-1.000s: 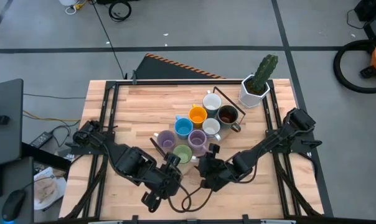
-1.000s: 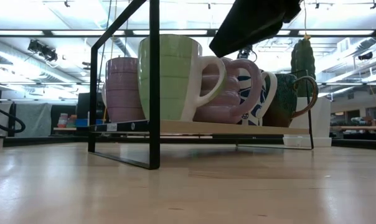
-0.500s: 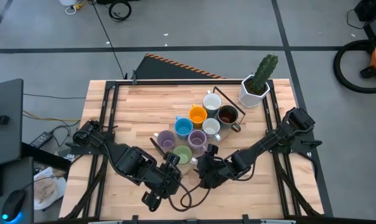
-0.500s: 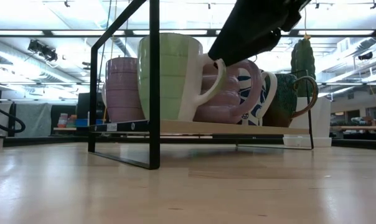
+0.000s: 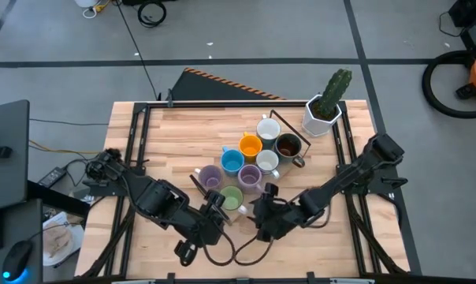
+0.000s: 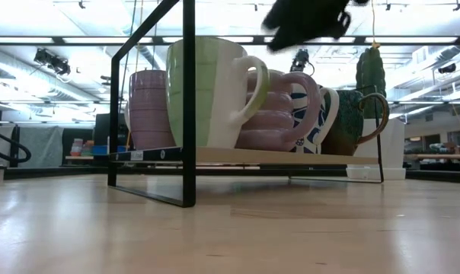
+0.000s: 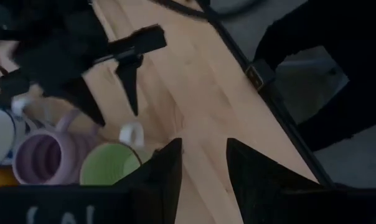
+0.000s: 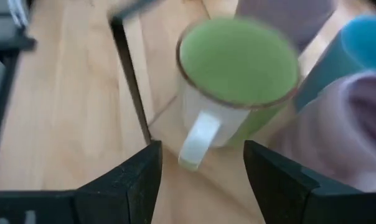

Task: Place coffee mugs
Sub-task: Return to Home Position

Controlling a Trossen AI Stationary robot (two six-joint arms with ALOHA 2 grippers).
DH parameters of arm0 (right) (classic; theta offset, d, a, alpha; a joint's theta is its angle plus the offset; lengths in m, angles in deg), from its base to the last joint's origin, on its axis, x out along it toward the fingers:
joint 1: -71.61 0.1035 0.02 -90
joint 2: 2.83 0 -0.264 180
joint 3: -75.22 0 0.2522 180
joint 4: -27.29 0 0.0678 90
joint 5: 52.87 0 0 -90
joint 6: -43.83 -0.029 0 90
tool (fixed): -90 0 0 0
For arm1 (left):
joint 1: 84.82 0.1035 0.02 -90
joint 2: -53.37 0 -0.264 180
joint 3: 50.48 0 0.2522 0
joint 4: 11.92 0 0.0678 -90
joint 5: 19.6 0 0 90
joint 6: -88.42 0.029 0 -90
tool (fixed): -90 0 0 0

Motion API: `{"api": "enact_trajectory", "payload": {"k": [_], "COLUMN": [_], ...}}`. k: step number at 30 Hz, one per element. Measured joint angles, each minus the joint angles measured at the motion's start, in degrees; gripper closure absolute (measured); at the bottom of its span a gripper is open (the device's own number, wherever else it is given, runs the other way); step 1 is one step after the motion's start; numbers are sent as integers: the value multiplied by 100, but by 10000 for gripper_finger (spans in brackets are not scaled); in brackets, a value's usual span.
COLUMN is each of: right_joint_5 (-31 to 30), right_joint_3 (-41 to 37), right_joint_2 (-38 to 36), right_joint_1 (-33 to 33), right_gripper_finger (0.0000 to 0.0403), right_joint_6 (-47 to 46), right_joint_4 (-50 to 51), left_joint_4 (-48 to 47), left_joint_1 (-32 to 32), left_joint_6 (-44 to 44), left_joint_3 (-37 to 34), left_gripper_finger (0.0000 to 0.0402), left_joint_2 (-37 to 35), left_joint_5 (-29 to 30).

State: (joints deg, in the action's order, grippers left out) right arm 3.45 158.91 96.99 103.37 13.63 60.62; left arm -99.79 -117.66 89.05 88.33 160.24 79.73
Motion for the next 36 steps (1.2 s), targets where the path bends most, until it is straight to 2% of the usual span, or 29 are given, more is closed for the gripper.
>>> {"api": "enact_trajectory", "payload": {"k": [3, 7, 11, 17, 22, 30, 36], "right_joint_5": [-223, -409, -404, -50, 267, 483, 521], "right_joint_3": [7, -325, -1157, -2782, -3717, -4402, -4667], "right_joint_2": [-284, -780, -1533, -2870, -3906, -5384, -6356], "right_joint_1": [222, 515, 624, 560, 352, 66, -201], "right_gripper_finger": [172, 173, 173, 177, 191, 206, 208], "right_joint_6": [24, 46, 147, 855, 1209, 1693, 1869], "right_joint_4": [223, 279, -452, -2491, -3359, -3306, -2834], "left_joint_4": [483, 1425, 2739, 4146, 5107, 5860, 6328], "left_joint_1": [33, 134, 275, 567, 766, 1031, 1056], "left_joint_6": [108, -21, -167, -315, -344, -405, -326], "left_joint_3": [-631, -2111, -3711, -5593, -6721, -8033, -8864], "left_gripper_finger": [274, 286, 295, 299, 299, 299, 299], "left_joint_2": [-419, -1308, -2402, -3775, -4754, -6031, -6917], "left_joint_5": [8, 26, 27, 40, 132, 511, 921]}}
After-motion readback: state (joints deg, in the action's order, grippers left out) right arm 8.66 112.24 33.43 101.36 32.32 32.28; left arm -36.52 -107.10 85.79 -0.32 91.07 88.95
